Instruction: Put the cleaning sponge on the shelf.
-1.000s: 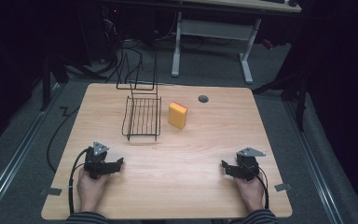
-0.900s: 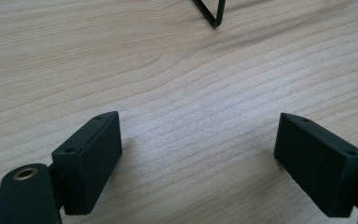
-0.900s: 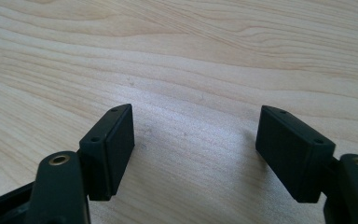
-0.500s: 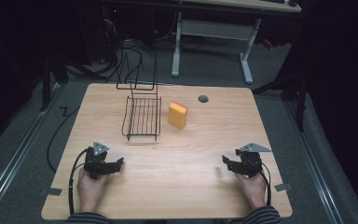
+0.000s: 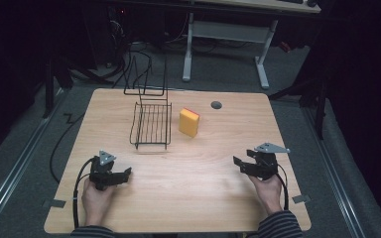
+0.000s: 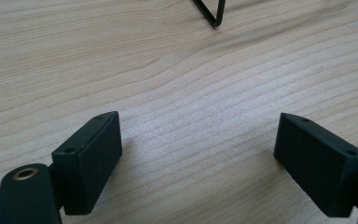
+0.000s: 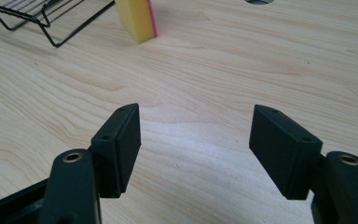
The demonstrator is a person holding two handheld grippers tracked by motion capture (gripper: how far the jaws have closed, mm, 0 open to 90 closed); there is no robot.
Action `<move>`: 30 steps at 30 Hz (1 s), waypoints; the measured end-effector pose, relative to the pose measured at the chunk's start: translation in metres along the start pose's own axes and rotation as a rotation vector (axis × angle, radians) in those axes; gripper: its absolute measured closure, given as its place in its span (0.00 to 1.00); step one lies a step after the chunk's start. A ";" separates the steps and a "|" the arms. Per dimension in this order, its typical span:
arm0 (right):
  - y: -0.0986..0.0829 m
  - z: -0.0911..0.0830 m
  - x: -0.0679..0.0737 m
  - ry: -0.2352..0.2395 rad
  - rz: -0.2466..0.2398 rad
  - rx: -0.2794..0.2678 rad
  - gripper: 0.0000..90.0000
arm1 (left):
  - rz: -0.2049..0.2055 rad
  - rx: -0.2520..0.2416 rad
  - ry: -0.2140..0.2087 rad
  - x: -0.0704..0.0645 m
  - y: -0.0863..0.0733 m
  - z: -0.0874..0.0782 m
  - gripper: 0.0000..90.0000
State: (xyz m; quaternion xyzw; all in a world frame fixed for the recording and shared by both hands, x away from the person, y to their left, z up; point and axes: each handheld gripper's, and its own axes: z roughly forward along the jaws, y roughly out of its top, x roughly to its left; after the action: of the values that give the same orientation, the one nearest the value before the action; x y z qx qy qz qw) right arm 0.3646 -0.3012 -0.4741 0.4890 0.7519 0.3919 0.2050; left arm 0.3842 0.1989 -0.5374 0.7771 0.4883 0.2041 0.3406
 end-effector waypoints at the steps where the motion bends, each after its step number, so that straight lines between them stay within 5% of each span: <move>1: 0.001 0.000 0.001 0.003 0.003 -0.001 0.38 | 0.000 0.000 0.000 0.000 0.000 0.000 0.17; 30: 0.061 0.025 0.010 0.055 -0.032 -0.067 0.37 | 0.000 0.000 0.000 0.000 0.000 0.000 0.17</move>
State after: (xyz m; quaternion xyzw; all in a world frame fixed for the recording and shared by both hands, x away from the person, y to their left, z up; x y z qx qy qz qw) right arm 0.4123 -0.2697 -0.4403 0.4588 0.7515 0.4268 0.2065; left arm 0.3842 0.1989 -0.5375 0.7771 0.4883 0.2041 0.3407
